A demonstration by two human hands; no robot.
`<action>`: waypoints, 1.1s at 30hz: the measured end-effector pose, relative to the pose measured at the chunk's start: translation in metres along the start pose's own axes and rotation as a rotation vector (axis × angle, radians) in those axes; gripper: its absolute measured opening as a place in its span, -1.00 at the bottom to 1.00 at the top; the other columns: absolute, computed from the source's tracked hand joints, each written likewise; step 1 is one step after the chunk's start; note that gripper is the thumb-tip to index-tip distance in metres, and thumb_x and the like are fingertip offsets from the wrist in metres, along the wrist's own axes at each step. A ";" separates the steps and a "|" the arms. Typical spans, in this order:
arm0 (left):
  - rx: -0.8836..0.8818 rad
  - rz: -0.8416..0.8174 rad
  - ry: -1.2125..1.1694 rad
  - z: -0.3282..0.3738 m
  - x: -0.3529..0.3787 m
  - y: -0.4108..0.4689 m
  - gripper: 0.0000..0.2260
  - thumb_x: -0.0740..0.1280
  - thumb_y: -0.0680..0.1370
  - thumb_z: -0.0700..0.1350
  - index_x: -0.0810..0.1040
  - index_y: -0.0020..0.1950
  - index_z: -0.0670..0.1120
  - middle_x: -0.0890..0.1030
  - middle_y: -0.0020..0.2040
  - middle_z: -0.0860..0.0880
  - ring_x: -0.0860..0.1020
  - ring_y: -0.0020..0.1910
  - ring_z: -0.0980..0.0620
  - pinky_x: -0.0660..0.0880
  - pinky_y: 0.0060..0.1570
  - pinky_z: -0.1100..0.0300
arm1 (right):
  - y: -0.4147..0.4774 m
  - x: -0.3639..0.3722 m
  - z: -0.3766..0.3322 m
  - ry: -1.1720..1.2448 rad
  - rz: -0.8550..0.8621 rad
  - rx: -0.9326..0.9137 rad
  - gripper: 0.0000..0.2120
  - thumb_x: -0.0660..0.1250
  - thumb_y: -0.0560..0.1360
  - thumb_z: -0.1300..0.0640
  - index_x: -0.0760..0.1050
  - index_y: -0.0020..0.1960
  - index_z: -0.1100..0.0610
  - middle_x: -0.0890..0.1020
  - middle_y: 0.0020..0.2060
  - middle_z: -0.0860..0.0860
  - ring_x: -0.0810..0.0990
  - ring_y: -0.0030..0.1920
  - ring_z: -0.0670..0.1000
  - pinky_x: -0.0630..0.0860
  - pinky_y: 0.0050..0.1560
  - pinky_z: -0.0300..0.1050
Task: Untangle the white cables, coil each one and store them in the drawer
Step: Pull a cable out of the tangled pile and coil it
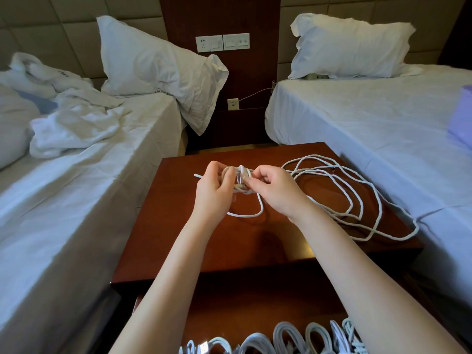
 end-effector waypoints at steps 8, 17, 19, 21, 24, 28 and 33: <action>-0.058 -0.160 -0.011 0.005 -0.007 -0.003 -0.81 0.25 0.61 -0.05 0.40 -0.15 -0.11 0.56 -0.35 -0.03 0.50 -0.46 0.14 0.41 -0.43 0.27 | 0.000 -0.002 -0.001 -0.149 -0.024 -0.145 -0.84 0.31 0.58 0.09 0.49 -0.13 0.16 0.56 -0.32 0.04 0.48 -0.31 -0.06 0.43 -0.30 -0.30; -0.054 -0.153 -0.078 0.007 -0.006 -0.002 -0.75 0.19 0.64 -0.04 0.39 -0.21 -0.09 0.47 -0.48 0.11 0.44 -0.43 0.10 0.40 -0.36 0.14 | 0.001 -0.008 0.002 -0.070 -0.083 -0.216 -0.86 0.40 0.52 0.04 0.52 -0.04 0.11 0.53 -0.30 -0.08 0.45 -0.29 -0.14 0.45 -0.25 -0.23; -0.069 -0.177 -0.108 0.006 -0.006 -0.002 -0.73 0.18 0.64 -0.03 0.39 -0.21 -0.12 0.45 -0.49 0.11 0.43 -0.43 0.11 0.39 -0.35 0.14 | 0.002 -0.009 0.003 -0.072 -0.071 -0.226 -0.87 0.41 0.51 0.05 0.52 -0.08 0.11 0.51 -0.33 -0.09 0.43 -0.32 -0.17 0.41 -0.27 -0.28; -0.094 -0.192 -0.164 0.007 -0.005 -0.002 -0.71 0.15 0.65 -0.02 0.41 -0.18 -0.15 0.44 -0.45 0.10 0.42 -0.42 0.12 0.38 -0.37 0.19 | 0.002 -0.010 0.002 -0.075 -0.049 -0.236 -0.88 0.41 0.51 0.08 0.52 -0.11 0.10 0.52 -0.34 -0.05 0.44 -0.35 -0.16 0.40 -0.29 -0.31; -0.072 -0.192 -0.166 0.009 -0.001 -0.004 -0.69 0.11 0.66 0.00 0.43 -0.12 -0.19 0.45 -0.40 0.05 0.42 -0.40 0.09 0.37 -0.39 0.20 | 0.002 -0.013 0.001 -0.027 -0.005 -0.207 -0.88 0.40 0.51 0.09 0.50 -0.12 0.11 0.55 -0.38 0.00 0.49 -0.41 -0.16 0.43 -0.34 -0.35; -0.011 -0.186 -0.123 0.010 0.002 -0.005 -0.71 0.11 0.66 -0.04 0.42 -0.10 -0.23 0.45 -0.41 0.02 0.40 -0.44 0.06 0.33 -0.41 0.20 | 0.002 -0.014 0.001 0.010 0.035 -0.176 -0.86 0.41 0.50 0.05 0.48 -0.16 0.05 0.54 -0.41 -0.04 0.49 -0.43 -0.17 0.45 -0.34 -0.35; 0.025 -0.154 -0.060 0.008 -0.003 -0.002 -0.70 0.15 0.65 -0.06 0.44 -0.04 -0.31 0.47 -0.41 -0.03 0.39 -0.46 0.06 0.32 -0.42 0.20 | 0.004 -0.006 0.000 -0.012 0.130 -0.174 -0.82 0.44 0.49 0.03 0.50 -0.16 0.09 0.49 -0.46 -0.08 0.44 -0.46 -0.17 0.40 -0.37 -0.40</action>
Point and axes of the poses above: each hand's wrist, its own y-axis towards the middle knuckle, its own x-axis out of the palm, z = x × y, the point moved 1 cm from there along y, towards the middle knuckle
